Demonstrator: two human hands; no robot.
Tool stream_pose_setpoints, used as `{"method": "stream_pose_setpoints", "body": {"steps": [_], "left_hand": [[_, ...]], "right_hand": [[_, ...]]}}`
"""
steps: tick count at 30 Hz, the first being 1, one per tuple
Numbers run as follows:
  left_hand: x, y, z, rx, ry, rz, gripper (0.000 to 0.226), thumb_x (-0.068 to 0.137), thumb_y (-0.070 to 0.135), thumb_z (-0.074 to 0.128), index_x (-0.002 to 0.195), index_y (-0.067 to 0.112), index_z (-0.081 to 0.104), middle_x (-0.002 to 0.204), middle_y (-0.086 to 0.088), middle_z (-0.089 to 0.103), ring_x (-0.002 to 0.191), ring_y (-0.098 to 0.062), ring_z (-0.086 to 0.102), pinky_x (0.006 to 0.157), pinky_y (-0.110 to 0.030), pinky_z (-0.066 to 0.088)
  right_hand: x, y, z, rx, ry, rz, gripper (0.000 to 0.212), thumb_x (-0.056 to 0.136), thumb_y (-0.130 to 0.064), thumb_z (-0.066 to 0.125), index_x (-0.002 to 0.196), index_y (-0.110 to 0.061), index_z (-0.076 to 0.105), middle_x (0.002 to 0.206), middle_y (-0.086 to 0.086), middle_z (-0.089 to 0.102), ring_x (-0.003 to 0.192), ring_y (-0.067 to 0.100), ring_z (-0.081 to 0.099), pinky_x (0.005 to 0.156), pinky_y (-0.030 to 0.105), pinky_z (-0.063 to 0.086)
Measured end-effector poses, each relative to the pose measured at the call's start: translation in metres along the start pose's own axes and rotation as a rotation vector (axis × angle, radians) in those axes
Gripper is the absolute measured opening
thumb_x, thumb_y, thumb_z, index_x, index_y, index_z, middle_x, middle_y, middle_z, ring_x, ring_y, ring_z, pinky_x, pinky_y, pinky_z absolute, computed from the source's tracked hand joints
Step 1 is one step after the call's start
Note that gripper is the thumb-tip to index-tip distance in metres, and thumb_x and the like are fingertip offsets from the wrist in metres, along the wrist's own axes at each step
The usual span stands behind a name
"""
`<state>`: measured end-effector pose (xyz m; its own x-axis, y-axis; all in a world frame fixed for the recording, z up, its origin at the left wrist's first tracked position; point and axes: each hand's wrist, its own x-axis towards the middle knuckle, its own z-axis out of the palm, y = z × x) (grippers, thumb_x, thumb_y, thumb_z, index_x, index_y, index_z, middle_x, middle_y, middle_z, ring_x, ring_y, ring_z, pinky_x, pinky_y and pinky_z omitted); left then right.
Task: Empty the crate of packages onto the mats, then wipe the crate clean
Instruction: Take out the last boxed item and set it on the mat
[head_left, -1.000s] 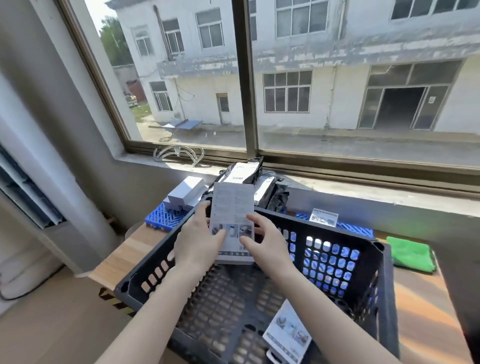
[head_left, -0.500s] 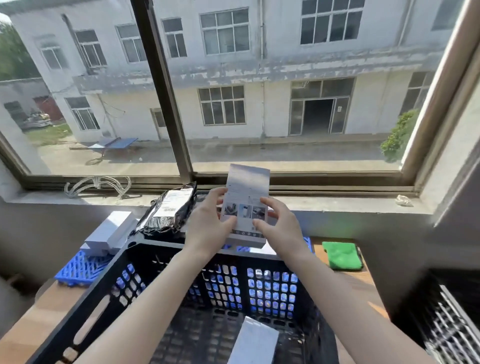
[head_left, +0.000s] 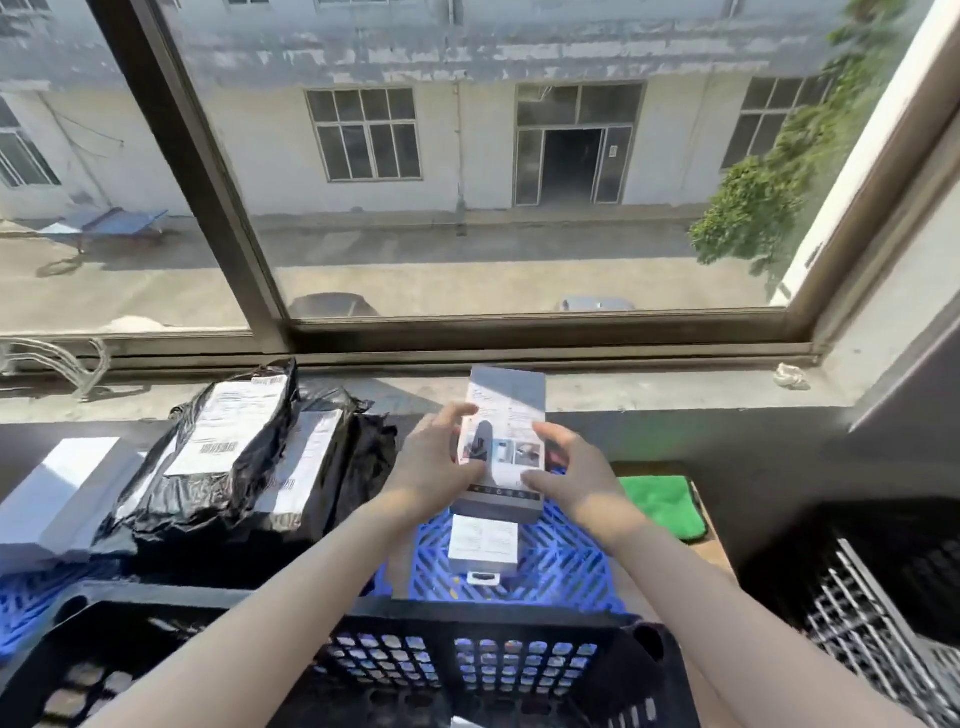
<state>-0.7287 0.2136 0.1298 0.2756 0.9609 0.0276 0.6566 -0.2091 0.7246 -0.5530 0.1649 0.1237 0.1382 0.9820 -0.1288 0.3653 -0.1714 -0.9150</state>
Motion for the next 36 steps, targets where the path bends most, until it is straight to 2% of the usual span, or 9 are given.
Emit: {"method": "stream_pose_setpoints", "body": {"steps": [6,8,11,12,15,20,27,32,36], "left_hand": [[0.033,-0.041,0.033,0.036,-0.193,-0.066,0.060,0.075,0.018,0.075,0.129,0.031,0.052,0.112,0.000,0.058,0.083,-0.019,0.065,0.084,-0.031,0.053],[0.037,-0.052,0.043,0.071,-0.258,-0.080,0.058,0.078,0.017,0.071,0.130,0.033,0.050,0.115,0.002,0.054,0.080,-0.017,0.063,0.079,-0.028,0.051],[0.042,-0.071,0.056,0.113,-0.355,-0.095,0.064,0.078,0.018,0.068,0.134,0.036,0.044,0.118,0.000,0.051,0.077,-0.014,0.055,0.079,-0.029,0.050],[0.042,-0.078,0.059,0.125,-0.385,-0.101,0.067,0.078,0.017,0.068,0.136,0.036,0.042,0.119,-0.002,0.050,0.079,-0.015,0.054,0.077,-0.029,0.049],[0.044,-0.094,0.064,0.156,-0.451,-0.117,0.073,0.077,0.014,0.069,0.139,0.034,0.038,0.121,-0.006,0.049,0.085,-0.017,0.055,0.071,-0.028,0.049],[0.043,-0.112,0.067,0.159,-0.502,-0.154,0.078,0.077,0.010,0.074,0.142,0.031,0.036,0.132,-0.005,0.043,0.091,-0.017,0.062,0.075,-0.029,0.055],[0.035,-0.114,0.070,0.189,-0.502,-0.154,0.077,0.078,0.012,0.073,0.142,0.030,0.035,0.130,-0.005,0.040,0.103,-0.021,0.052,0.081,-0.030,0.052],[0.032,-0.111,0.064,0.239,-0.501,-0.188,0.078,0.080,0.015,0.072,0.145,0.029,0.031,0.133,-0.008,0.042,0.105,-0.024,0.056,0.085,-0.034,0.053],[0.031,-0.094,0.045,0.202,-0.322,-0.171,0.054,0.085,0.021,0.067,0.135,0.024,0.048,0.133,-0.005,0.048,0.110,-0.021,0.056,0.094,-0.032,0.047]], "right_hand": [[0.028,0.057,0.008,0.089,-0.018,0.151,0.056,0.081,0.008,0.065,0.132,-0.011,0.051,0.117,0.002,0.057,0.109,0.015,0.055,0.063,0.002,0.045],[0.037,0.074,0.014,0.095,-0.042,0.195,0.057,0.081,0.008,0.065,0.133,-0.011,0.050,0.123,0.003,0.057,0.111,0.016,0.054,0.068,0.007,0.050],[0.046,0.096,0.025,0.065,-0.086,0.236,0.059,0.081,0.002,0.067,0.135,-0.013,0.049,0.135,0.005,0.054,0.125,0.020,0.050,0.092,0.036,0.053],[0.048,0.103,0.030,0.047,-0.099,0.238,0.060,0.082,0.001,0.067,0.137,-0.014,0.048,0.136,0.003,0.052,0.127,0.020,0.048,0.096,0.038,0.050],[0.050,0.116,0.046,0.007,-0.120,0.226,0.061,0.082,0.000,0.067,0.138,-0.013,0.046,0.138,0.001,0.051,0.124,0.016,0.048,0.095,0.024,0.041],[0.051,0.132,0.062,-0.025,-0.143,0.193,0.061,0.083,-0.002,0.068,0.139,-0.015,0.047,0.144,-0.004,0.043,0.115,0.006,0.046,0.092,0.018,0.037],[0.046,0.137,0.065,-0.045,-0.163,0.171,0.064,0.084,-0.005,0.068,0.141,-0.018,0.044,0.146,-0.008,0.039,0.118,0.003,0.043,0.091,0.017,0.035],[0.041,0.131,0.061,-0.049,-0.178,0.185,0.066,0.084,-0.007,0.069,0.142,-0.022,0.040,0.148,-0.004,0.036,0.132,0.020,0.043,0.095,0.026,0.041],[0.038,0.112,0.038,-0.023,-0.113,0.186,0.059,0.084,-0.005,0.068,0.138,-0.017,0.045,0.143,0.003,0.043,0.130,0.025,0.047,0.101,0.034,0.043]]}}
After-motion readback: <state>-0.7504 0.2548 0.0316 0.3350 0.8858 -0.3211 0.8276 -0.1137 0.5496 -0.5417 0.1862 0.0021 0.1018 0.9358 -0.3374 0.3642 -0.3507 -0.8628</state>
